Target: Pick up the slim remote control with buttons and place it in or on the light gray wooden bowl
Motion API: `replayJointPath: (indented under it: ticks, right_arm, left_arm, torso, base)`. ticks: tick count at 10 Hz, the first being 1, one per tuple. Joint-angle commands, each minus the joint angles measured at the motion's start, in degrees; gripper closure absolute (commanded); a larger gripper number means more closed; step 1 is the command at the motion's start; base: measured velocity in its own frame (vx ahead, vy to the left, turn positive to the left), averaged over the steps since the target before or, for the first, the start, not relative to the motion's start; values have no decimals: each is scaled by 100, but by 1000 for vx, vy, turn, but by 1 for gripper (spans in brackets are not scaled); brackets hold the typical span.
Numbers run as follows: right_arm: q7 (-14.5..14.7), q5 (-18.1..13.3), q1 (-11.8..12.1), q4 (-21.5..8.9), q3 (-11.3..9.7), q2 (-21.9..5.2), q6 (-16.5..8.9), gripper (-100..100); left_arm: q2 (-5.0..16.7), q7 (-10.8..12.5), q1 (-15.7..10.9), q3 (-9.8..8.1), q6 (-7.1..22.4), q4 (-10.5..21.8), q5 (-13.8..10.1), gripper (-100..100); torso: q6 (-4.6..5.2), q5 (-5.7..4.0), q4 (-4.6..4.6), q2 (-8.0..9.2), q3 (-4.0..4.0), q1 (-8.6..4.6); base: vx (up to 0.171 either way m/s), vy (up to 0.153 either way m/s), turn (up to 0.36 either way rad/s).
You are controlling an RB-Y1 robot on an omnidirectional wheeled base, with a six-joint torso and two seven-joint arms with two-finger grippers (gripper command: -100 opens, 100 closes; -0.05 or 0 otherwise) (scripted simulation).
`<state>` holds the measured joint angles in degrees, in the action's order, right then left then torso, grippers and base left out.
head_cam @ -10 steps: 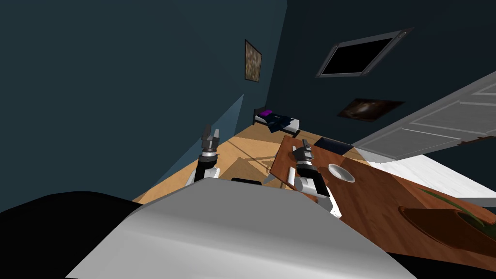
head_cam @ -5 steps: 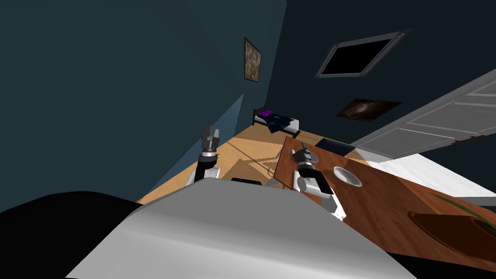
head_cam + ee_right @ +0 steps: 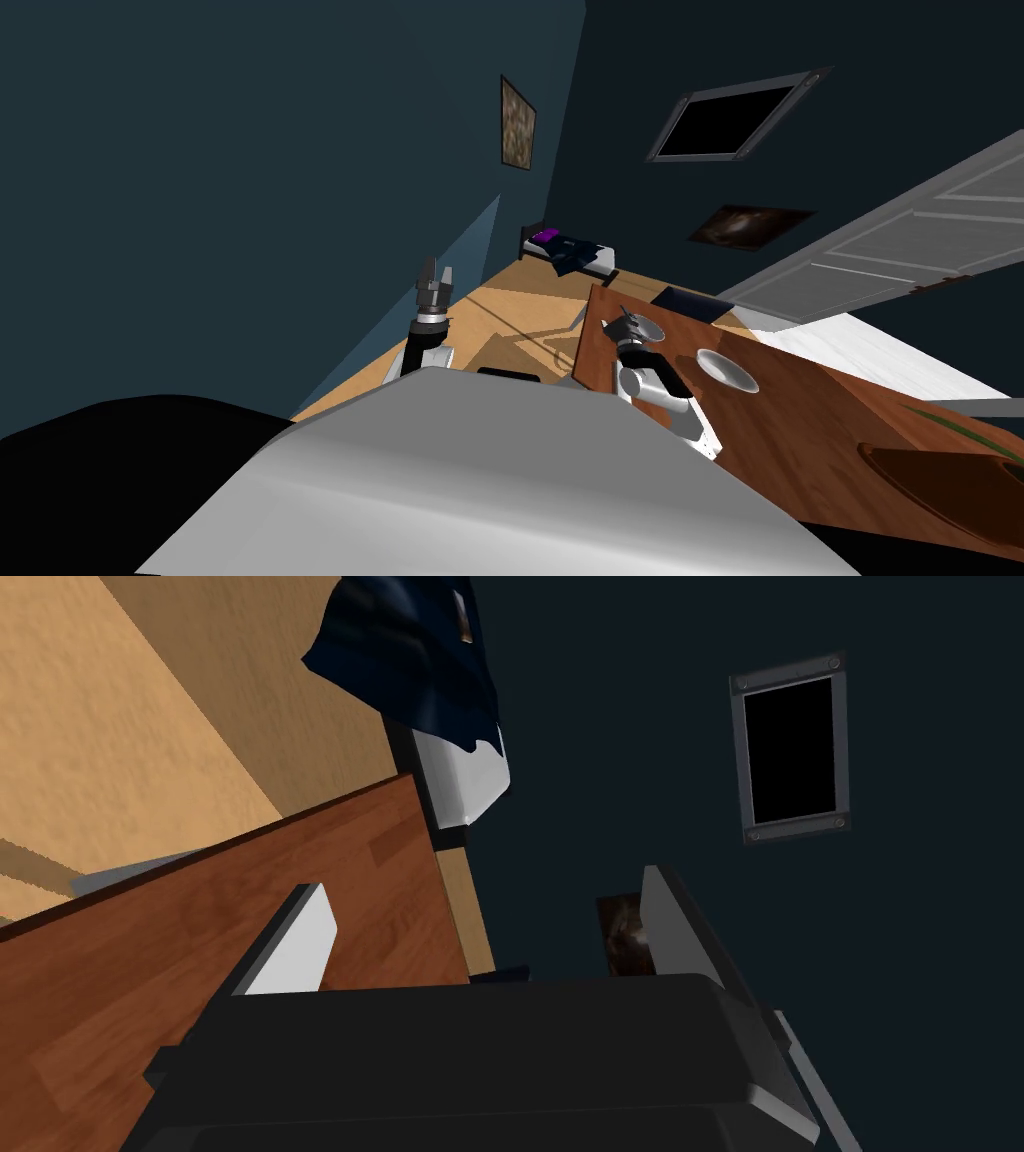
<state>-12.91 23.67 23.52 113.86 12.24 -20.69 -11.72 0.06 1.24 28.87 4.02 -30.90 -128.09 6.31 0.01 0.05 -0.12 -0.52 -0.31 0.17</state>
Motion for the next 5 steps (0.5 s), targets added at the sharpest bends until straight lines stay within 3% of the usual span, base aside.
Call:
replayJointPath:
  ticks: [1,2,3,4,5]
  right_arm:
    - [-286,286,122,-280,95,-240,-286,-100]
    - [-363,336,122,-280,95,-240,-416,-100]
    - [-588,541,175,-464,156,-369,-612,-100]
    - [-597,541,175,-464,156,-369,-703,-100]
    - [-835,748,241,-650,214,-500,-922,-100]
  left_arm:
    - [0,0,0,0,0,0,0,0]
    - [0,0,1,0,0,0,0,0]
    - [0,0,0,0,0,0,0,0]
    - [0,0,0,0,0,0,0,0]
    - [0,0,-1,0,0,0,0,0]
  torso:
    - [0,0,0,0,0,0]
    - [1,2,-5,-25,-14,10]
    - [-3,2,-5,-17,-11,5]
    - [0,-1,-2,-4,-4,-5]
    - [-2,-2,1,10,4,-14]
  base:
    - [230,102,-144]
    - [173,78,-58]
    - [130,48,-94]
    - [92,31,-49]
    - [134,45,-107]
